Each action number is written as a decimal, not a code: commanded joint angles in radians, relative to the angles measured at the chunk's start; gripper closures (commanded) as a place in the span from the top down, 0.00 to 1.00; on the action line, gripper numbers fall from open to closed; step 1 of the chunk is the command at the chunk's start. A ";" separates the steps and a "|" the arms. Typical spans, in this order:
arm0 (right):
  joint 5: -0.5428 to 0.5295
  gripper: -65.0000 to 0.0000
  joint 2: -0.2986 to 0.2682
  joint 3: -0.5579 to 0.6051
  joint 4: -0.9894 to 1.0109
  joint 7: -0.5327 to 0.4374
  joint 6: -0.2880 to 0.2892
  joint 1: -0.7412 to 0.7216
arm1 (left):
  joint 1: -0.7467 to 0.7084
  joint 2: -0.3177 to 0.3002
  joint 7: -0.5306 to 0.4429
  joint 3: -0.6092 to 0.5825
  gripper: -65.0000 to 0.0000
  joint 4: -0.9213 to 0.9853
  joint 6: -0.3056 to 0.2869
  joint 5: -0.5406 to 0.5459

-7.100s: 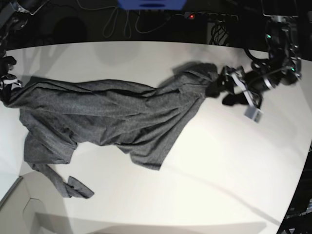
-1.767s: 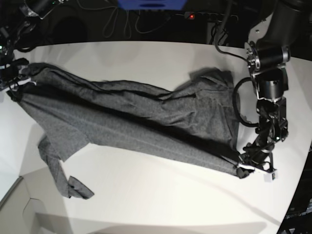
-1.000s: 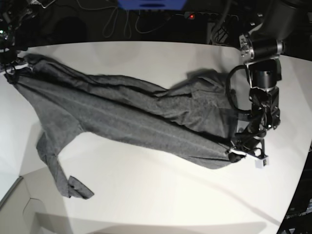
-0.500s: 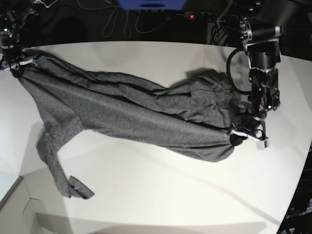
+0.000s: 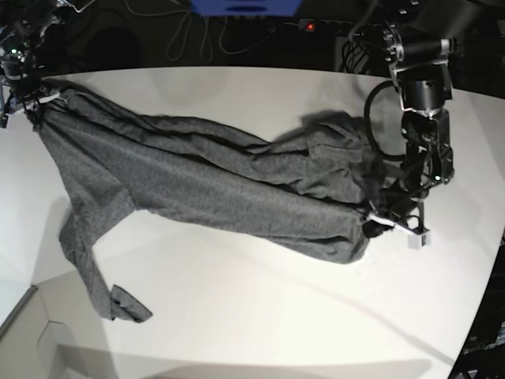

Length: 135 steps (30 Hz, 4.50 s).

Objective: Layout the t-shirt on the table in an organized manner, then fold the t-shirt properly
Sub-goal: 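Move the left gripper with the shirt edge toward the right gripper, then regrasp the shirt fabric with the left gripper beside the sleeve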

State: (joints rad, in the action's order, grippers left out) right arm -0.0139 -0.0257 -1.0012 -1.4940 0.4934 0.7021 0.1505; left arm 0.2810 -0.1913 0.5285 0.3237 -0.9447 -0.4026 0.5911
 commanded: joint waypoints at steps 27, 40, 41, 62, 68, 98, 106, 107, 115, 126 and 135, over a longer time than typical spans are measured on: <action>-0.010 0.00 -0.013 0.000 -0.017 -0.019 -0.004 -0.012 | -0.168 0.128 0.169 -0.377 0.05 -0.408 -0.017 0.100; -0.010 0.00 -0.012 0.002 -0.015 -0.019 -0.004 -0.012 | -0.190 0.126 0.144 -0.219 0.57 -0.495 -0.008 0.088; -0.010 0.00 -0.010 0.002 -0.015 -0.019 -0.004 -0.012 | -0.165 0.137 0.130 -0.199 0.57 -0.443 -0.008 0.088; -0.010 0.00 -0.012 0.029 -0.015 -0.019 -0.004 -0.013 | -0.145 0.140 -0.081 -0.321 0.51 -0.279 -0.006 0.099; -0.010 0.00 -0.012 0.029 -0.001 -0.019 -0.004 -0.018 | -0.156 0.149 -0.084 -0.245 0.51 -0.233 -0.006 0.088; -0.010 0.00 -0.012 0.029 0.011 -0.019 -0.004 -0.024 | -0.087 0.184 -0.083 -0.235 0.12 -0.147 -0.009 0.088; -0.010 0.00 -0.013 0.029 0.011 -0.019 -0.004 -0.024 | -0.085 0.181 -0.083 -0.232 0.00 -0.159 -0.012 0.097; -0.010 0.00 -0.013 0.029 0.011 -0.019 -0.004 -0.024 | -0.088 0.181 -0.081 -0.229 0.00 -0.161 -0.014 0.099; -0.010 0.00 -0.012 0.029 0.011 -0.019 -0.004 -0.024 | -0.139 0.174 -0.077 -0.222 0.00 -0.345 -0.008 0.099; -0.010 0.00 -0.015 0.029 0.011 -0.019 -0.004 -0.024 | -0.217 0.161 -0.017 -0.186 0.00 -0.534 -0.012 0.155; -0.010 0.00 -0.015 0.031 0.011 -0.019 -0.004 -0.025 | -0.150 0.054 -0.011 -0.050 0.00 -0.518 -0.014 0.162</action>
State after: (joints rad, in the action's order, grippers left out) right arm -0.0135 -0.0280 -0.9680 -1.4693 0.4896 0.7021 0.1280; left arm 0.0948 -0.1379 0.5507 0.2779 -1.4349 -0.3923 0.7223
